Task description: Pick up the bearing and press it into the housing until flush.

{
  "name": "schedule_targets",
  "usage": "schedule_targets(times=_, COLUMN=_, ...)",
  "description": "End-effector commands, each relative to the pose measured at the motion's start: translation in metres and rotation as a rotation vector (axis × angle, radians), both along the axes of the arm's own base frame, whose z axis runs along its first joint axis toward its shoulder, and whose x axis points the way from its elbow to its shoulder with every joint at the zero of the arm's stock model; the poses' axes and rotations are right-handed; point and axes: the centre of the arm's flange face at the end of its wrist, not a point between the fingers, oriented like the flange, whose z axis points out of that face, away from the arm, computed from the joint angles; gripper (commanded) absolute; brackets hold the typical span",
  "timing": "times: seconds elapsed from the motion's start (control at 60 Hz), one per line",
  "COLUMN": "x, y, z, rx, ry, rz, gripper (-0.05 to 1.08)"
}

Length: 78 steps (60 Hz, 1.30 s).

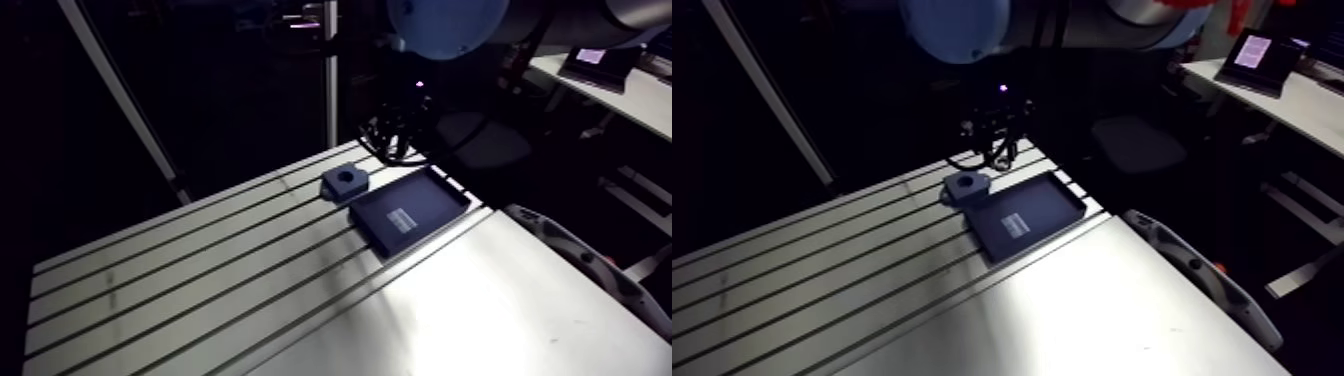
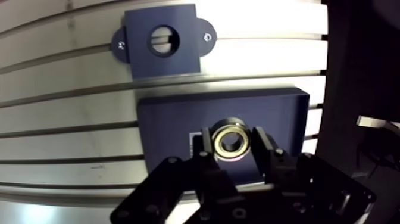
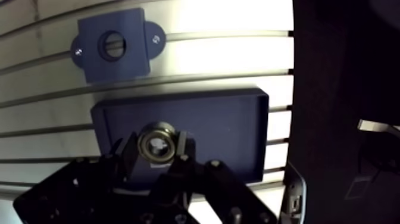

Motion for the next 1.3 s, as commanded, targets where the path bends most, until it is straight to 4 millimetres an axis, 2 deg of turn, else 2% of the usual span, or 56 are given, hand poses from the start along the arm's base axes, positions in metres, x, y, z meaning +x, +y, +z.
schedule_targets(times=0.017, x=-0.034, y=-0.018, z=-0.009, rx=0.002, ry=-0.005, rz=0.01, gripper=0.59)
schedule_targets(times=0.183, x=-0.054, y=-0.028, z=-0.015, rx=0.005, ry=-0.003, rz=0.039, gripper=0.59)
schedule_targets(times=0.333, x=-0.062, y=-0.032, z=-0.02, rx=0.004, ry=-0.004, rz=0.037, gripper=0.59)
schedule_targets(times=0.617, x=-0.064, y=-0.039, z=-0.03, rx=-0.01, ry=-0.01, rz=0.039, gripper=0.59)
schedule_targets(times=1.017, x=-0.069, y=-0.038, z=-0.05, rx=-0.015, ry=-0.006, rz=0.036, gripper=0.59)
schedule_targets(times=1.3, x=-0.072, y=-0.047, z=-0.055, rx=-0.015, ry=-0.007, rz=0.05, gripper=0.59)
